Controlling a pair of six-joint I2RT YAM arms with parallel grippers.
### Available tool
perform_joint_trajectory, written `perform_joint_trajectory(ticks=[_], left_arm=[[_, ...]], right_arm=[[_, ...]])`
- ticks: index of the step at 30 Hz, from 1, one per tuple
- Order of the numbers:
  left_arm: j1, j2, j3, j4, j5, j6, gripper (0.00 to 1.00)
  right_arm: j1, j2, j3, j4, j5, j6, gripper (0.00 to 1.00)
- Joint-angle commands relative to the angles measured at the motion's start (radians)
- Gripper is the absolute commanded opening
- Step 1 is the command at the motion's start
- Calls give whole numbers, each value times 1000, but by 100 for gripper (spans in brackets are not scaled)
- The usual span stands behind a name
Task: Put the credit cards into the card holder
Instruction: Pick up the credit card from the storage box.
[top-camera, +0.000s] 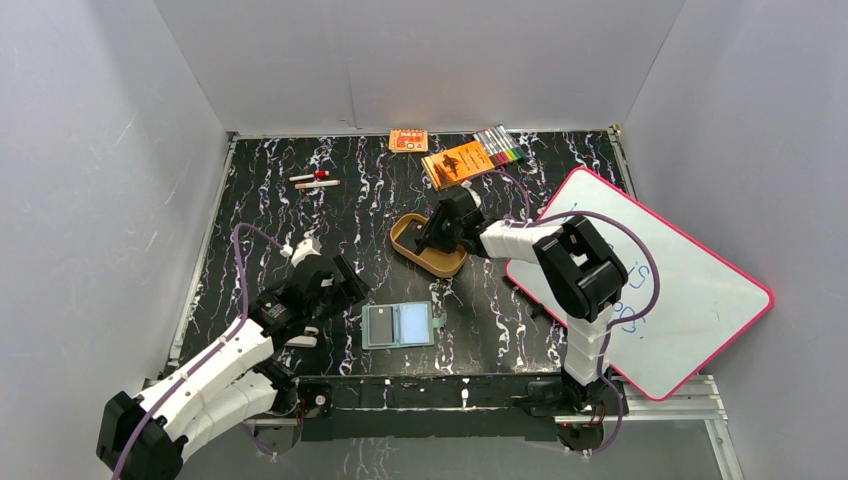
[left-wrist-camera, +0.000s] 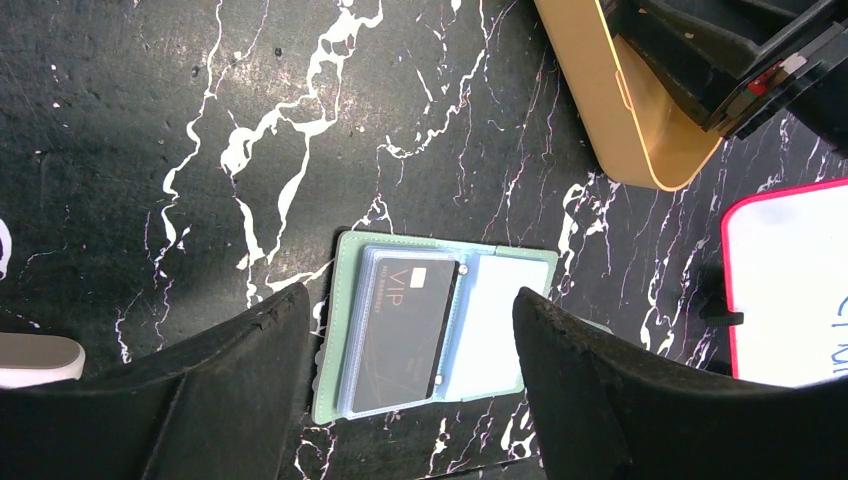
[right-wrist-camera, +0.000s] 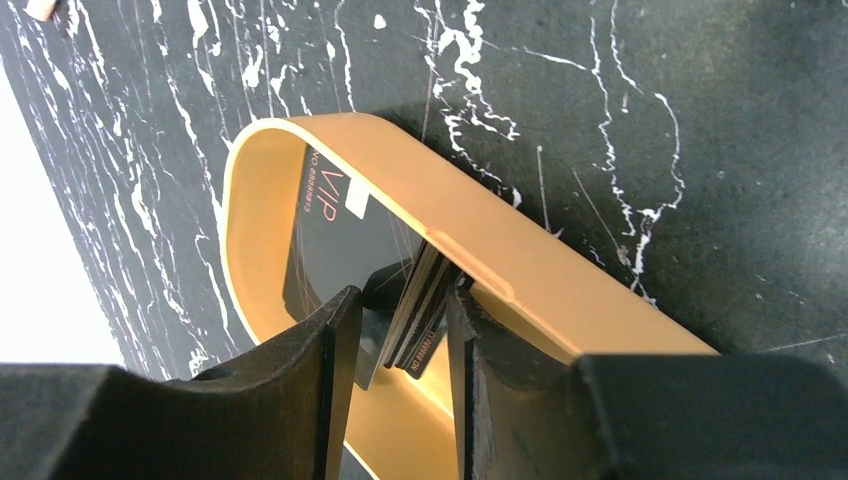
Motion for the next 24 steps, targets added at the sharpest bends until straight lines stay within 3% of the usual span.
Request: perform_joint_trajectory(ticks=[1,13,20,24], left_arm=[[-2,-6,-5,1,-7,-2,71],[-2,-8,-5,-1,-5,-5,70],[-2,-8,-7,0,-5,-4,70],[-2,-12,-5,-4,-9,-4,70]], right_arm=[[4,-32,-30,39,12,3,43],[4,-75,-59,64,4,5,33],[3,-61,-40,78,-20,12,47],[3,-52,-31,81,-23,18,45]])
